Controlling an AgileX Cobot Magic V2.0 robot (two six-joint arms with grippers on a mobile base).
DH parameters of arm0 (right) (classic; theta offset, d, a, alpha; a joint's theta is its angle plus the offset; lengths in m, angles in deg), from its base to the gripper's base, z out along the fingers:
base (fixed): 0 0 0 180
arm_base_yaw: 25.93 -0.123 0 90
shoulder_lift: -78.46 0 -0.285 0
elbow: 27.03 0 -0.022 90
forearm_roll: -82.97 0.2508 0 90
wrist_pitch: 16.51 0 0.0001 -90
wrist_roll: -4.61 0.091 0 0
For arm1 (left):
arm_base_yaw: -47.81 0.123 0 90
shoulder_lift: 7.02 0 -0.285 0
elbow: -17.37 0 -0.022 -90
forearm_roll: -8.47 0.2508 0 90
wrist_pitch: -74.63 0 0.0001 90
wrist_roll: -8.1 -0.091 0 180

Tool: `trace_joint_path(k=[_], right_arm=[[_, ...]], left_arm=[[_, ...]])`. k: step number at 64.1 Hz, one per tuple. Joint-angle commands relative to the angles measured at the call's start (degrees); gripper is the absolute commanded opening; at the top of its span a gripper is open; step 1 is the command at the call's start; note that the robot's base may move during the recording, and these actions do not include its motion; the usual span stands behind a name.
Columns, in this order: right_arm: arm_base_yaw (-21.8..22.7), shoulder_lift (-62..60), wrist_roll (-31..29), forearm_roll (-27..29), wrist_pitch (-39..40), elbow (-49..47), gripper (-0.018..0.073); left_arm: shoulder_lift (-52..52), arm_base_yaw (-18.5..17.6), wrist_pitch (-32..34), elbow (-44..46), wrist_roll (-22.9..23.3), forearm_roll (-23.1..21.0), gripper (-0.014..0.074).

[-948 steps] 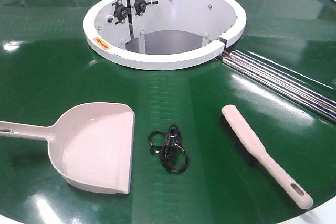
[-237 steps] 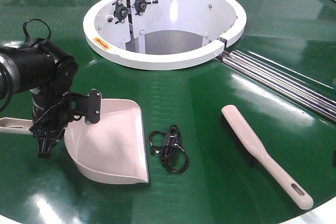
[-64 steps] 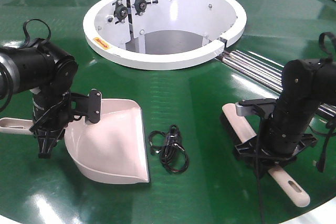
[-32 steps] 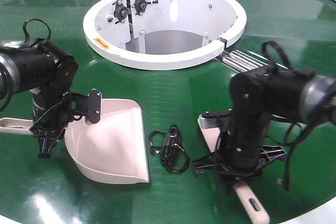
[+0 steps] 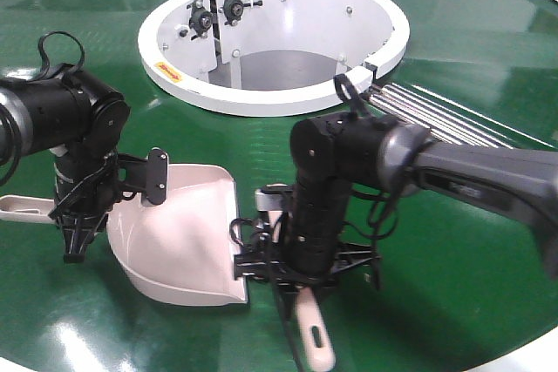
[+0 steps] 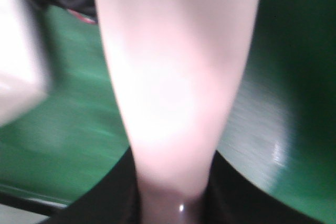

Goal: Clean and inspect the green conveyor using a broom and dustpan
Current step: 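Sweep the black cable into the dustpan with the right-held brush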

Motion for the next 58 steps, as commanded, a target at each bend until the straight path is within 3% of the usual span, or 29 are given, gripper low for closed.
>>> trace_joint_path(k=[1, 26, 44, 58], right_arm=[[-1.25, 0.24, -4.01, 6.03, -4.06, -5.95, -0.0004], [-4.37, 5.54, -8.63, 9.11, -4.0, -24.58, -0.0004], [-4.05, 3.79, -7.48, 0.11, -4.0, -25.0, -0.0004], [0.24, -0.06, -7.81, -1.41, -4.0, -24.81, -0.0004]], left_arm=[[2.72, -0.41, -0.03, 1.22, 0.56, 0.48, -0.0006], [2.72, -0.41, -0.01, 1.22, 0.56, 0.48, -0.0006], [2.72, -0.41, -0.01, 1.22, 0.56, 0.48, -0.0006], [2.72, -0.41, -0.01, 1.22, 0.56, 0.48, -0.0006]])
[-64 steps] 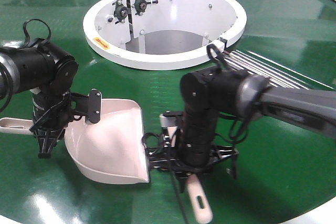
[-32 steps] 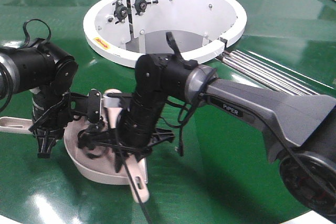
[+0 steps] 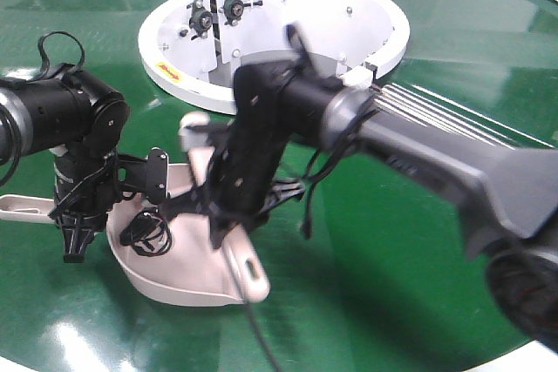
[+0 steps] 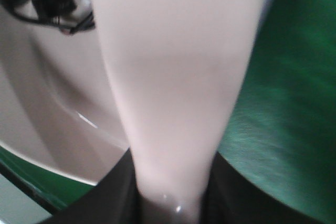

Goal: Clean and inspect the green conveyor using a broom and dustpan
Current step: 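Sweep the black cable into the dustpan with the right-held brush, then move the brush back to its spot and lower it with the right gripper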

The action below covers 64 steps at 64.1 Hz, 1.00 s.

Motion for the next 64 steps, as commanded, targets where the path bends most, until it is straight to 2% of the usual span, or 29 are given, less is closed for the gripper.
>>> trace_joint_path(k=[1, 16, 24, 31, 39, 52, 64], right_arm=[[2.9, -6.34, -0.38, -0.76, -3.22, -1.67, -0.0004], [8.62, -12.47, -1.5, -5.38, -3.22, -0.06, -0.0004], [13.08, -16.24, -4.02, -7.55, -3.22, 6.54, -0.0004], [17.43, -19.52, -7.08, -7.31, -3.22, 13.41, -0.0004], [20.45, -22.33, -11.55, -8.04, -3.22, 20.79, -0.0004], [23.88, -23.19, -14.8, -11.53, -2.86, 30.78, -0.0004], [24.57, -23.13, -15.3, -11.86, 0.27, 36.31, -0.0004]], left_arm=[[2.72, -0.41, 0.04, 1.22, 0.57, 0.31, -0.0006], [2.72, -0.41, 0.04, 1.22, 0.57, 0.31, -0.0006], [2.72, -0.41, 0.04, 1.22, 0.57, 0.31, -0.0006], [2.72, -0.41, 0.04, 1.22, 0.57, 0.31, -0.0006], [2.72, -0.41, 0.04, 1.22, 0.57, 0.31, -0.0006], [2.72, -0.41, 0.04, 1.22, 0.57, 0.31, -0.0006], [2.72, -0.41, 0.04, 1.22, 0.57, 0.31, -0.0006]])
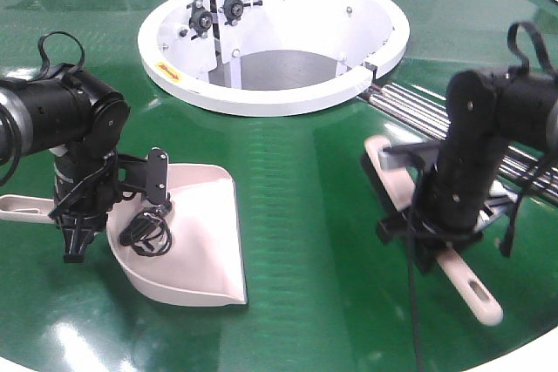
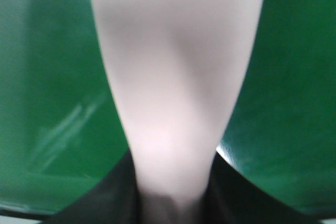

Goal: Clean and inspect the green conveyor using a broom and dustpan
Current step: 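Move the brush back to its spot and lower it with the right gripper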

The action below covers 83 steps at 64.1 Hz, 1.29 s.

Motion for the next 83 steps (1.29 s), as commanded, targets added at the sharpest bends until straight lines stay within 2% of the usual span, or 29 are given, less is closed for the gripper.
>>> trace_joint_path(k=[1, 65, 76, 83], right_arm=[[0.47, -2.94, -0.95, -0.61, 0.12, 1.16, -0.0004], [0.47, -2.28, -2.06, -1.49, 0.07, 2.7, 0.0001], [0.47, -2.28, -1.4, -1.49, -0.25, 2.7, 0.0026], [0.47, -2.28, -1.4, -1.49, -0.15, 2.7, 0.0064]], left_arm=[[2.72, -0.41, 0.04, 1.22, 0.45, 0.31, -0.0006], [2.72, -0.41, -0.04, 1.22, 0.45, 0.31, -0.0006], [2.66, -0.07, -2.84, 1.22, 0.45, 0.31, -0.0002], [2.66, 0.99, -3.04, 1.22, 0.45, -1.83, 0.0017]])
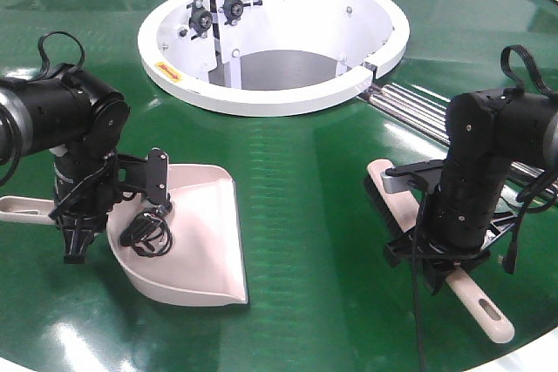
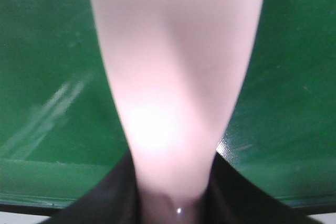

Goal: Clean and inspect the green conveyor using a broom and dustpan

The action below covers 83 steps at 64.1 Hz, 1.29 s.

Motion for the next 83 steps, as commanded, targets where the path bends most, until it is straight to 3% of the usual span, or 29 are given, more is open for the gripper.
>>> trace_joint_path(k=[1, 13, 28, 37, 55, 83], right_arm=[[0.33, -2.33, -0.18, -0.26, -1.03, -1.17, 0.0071], [0.33, -2.33, 0.26, -0.26, -0.91, -1.17, 0.019], [0.33, -2.33, 0.26, -0.26, -0.63, -1.17, 0.0362], [0.33, -2.33, 0.26, -0.26, -0.58, -1.17, 0.0425], [0.33, -3.06, 0.2, -0.4, -1.94, -1.17, 0.0436], [0.33, -13.0, -1.51, -0.88, 1.41, -1.17, 0.0435]], left_arm=[[2.66, 0.75, -2.66, 1.22, 0.39, -1.35, 0.0022], [2.66, 2.66, -2.73, 1.22, 0.39, -4.23, 0.0109], [2.73, 2.82, -2.73, 1.22, 0.39, -8.01, 0.028], [2.73, 2.82, -2.73, 1.22, 1.71, -8.09, 0.0372], [3.62, 2.82, -2.73, 1.22, 6.44, -8.27, 0.0454], [13.69, 2.82, -2.73, 1.22, 7.41, -16.24, 0.0454]])
